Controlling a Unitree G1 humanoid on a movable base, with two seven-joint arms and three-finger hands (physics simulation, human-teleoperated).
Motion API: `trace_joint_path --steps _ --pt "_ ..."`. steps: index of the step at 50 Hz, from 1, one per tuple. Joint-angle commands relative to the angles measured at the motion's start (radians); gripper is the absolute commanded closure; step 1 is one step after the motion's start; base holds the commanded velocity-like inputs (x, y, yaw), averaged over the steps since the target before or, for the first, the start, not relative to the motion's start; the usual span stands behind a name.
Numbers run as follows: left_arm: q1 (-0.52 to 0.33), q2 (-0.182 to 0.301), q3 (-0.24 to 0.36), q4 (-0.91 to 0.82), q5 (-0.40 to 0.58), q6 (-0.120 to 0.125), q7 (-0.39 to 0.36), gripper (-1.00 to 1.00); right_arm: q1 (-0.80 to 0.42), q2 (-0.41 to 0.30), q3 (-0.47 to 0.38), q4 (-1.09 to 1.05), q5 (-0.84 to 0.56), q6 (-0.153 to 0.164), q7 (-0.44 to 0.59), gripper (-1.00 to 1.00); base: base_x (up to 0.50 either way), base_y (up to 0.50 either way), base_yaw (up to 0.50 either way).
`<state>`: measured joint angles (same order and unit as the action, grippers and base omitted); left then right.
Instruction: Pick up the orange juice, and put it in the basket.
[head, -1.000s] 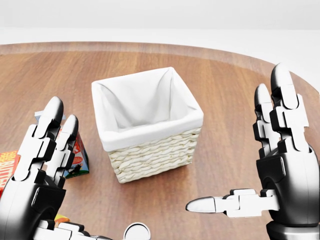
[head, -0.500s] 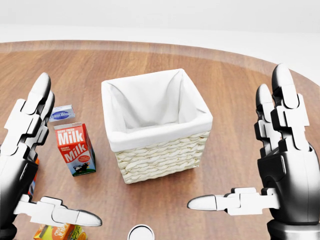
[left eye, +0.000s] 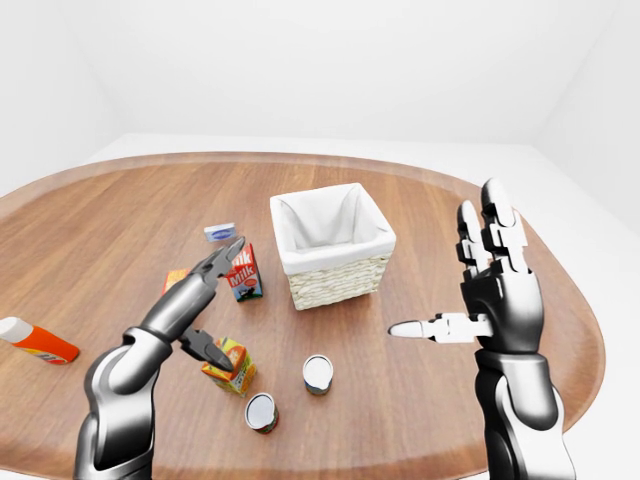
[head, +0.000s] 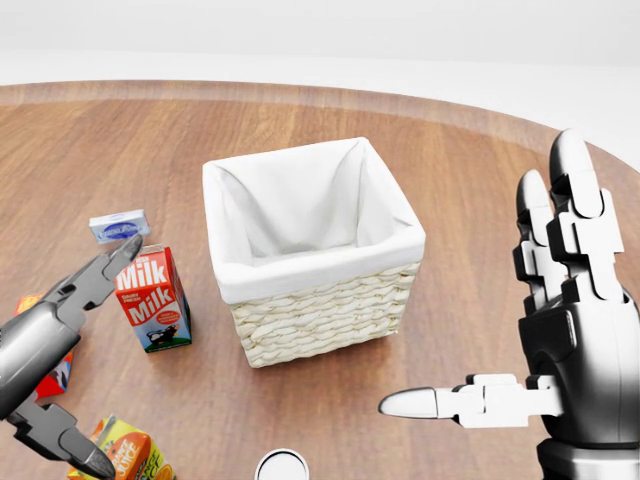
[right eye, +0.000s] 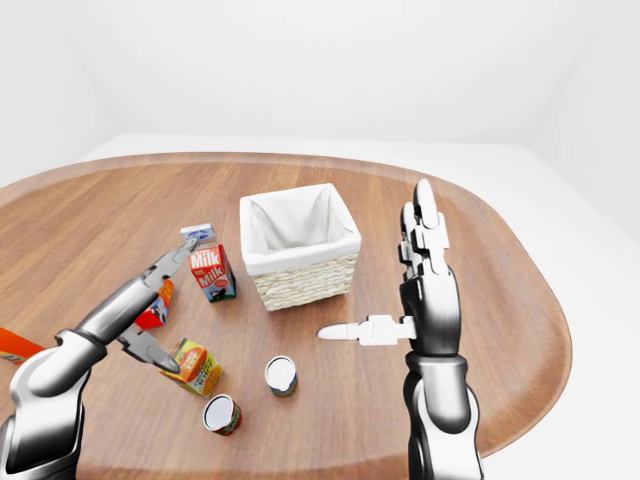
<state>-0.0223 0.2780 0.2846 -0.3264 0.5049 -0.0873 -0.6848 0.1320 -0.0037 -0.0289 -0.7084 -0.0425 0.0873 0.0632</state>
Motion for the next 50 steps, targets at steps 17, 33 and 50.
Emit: trace_joint_path --steps 17,33,50 --pt "0.093 0.034 0.118 0.150 0.051 0.000 -0.013 -1.00 0.008 0.001 0.005 0.010 0.001 0.000 -0.006 -1.00 0.00 0.00 0.00" --pt "0.083 0.041 0.040 0.342 0.247 0.000 -0.013 -1.00 0.006 0.001 0.006 0.010 0.000 0.000 -0.009 -1.00 0.00 0.00 0.00" --pt "0.012 0.082 -0.038 0.515 0.427 0.000 -0.008 -1.00 0.017 0.002 0.010 -0.002 0.005 0.000 -0.005 -1.00 0.00 0.00 0.00"
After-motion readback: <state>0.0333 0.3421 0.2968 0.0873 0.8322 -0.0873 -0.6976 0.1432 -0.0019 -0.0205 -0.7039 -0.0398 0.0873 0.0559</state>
